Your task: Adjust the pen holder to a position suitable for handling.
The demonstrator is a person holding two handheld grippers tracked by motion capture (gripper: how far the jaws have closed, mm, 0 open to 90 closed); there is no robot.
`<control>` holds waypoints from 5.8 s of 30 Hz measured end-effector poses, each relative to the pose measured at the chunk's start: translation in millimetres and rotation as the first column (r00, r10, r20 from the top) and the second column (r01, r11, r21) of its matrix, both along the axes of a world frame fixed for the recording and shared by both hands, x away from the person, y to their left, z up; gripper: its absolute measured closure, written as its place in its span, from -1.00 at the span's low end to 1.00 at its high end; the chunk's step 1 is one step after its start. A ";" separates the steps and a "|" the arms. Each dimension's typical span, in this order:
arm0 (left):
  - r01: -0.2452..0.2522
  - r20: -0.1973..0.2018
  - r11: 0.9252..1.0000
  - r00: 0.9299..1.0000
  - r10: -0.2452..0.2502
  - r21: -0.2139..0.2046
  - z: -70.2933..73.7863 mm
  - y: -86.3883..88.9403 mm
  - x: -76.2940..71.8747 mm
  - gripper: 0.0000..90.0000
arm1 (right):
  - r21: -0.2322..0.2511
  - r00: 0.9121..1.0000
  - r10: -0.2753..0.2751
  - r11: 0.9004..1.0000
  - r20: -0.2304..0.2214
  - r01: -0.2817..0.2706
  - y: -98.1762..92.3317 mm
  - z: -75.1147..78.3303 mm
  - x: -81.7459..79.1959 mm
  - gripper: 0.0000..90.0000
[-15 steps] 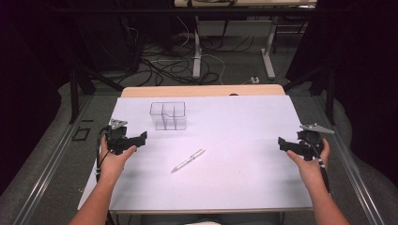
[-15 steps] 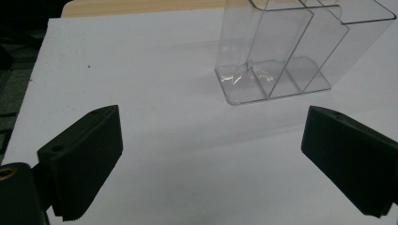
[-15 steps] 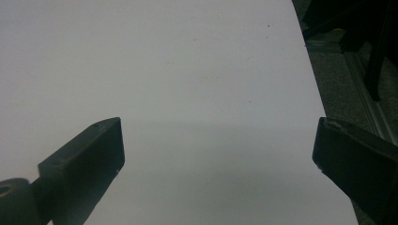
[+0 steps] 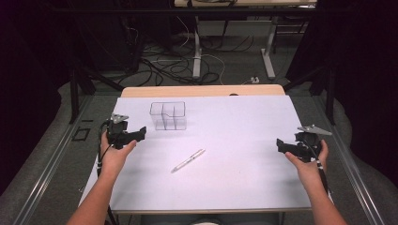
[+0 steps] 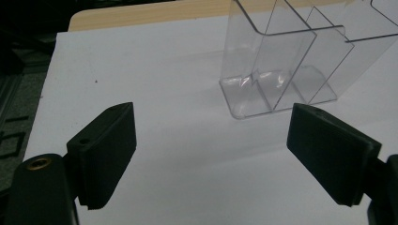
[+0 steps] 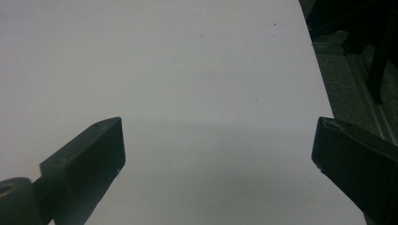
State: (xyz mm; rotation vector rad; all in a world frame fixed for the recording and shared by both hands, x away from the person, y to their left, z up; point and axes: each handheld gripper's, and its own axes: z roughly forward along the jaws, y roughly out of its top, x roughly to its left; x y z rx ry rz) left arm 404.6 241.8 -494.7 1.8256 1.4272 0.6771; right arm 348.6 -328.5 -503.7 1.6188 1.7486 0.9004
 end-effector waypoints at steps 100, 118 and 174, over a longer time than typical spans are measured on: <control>0.271 -0.122 0.962 0.956 -0.266 0.029 -4.3 -58.4 105.9 0.99 | 0.006 0.999 0.038 0.999 -0.024 -0.038 11.3 -12.6 1.6 -0.66; 0.340 -0.125 0.940 0.934 -0.335 0.019 -6.3 -95.1 91.5 0.98 | 0.011 0.999 0.036 0.999 -0.022 -0.036 13.4 -11.6 0.5 -0.66; 0.339 -0.104 0.935 0.931 -0.349 -0.104 15.6 -101.8 64.4 0.10 | 0.008 0.998 0.055 0.998 -0.021 -0.055 14.1 -10.7 -0.5 -0.65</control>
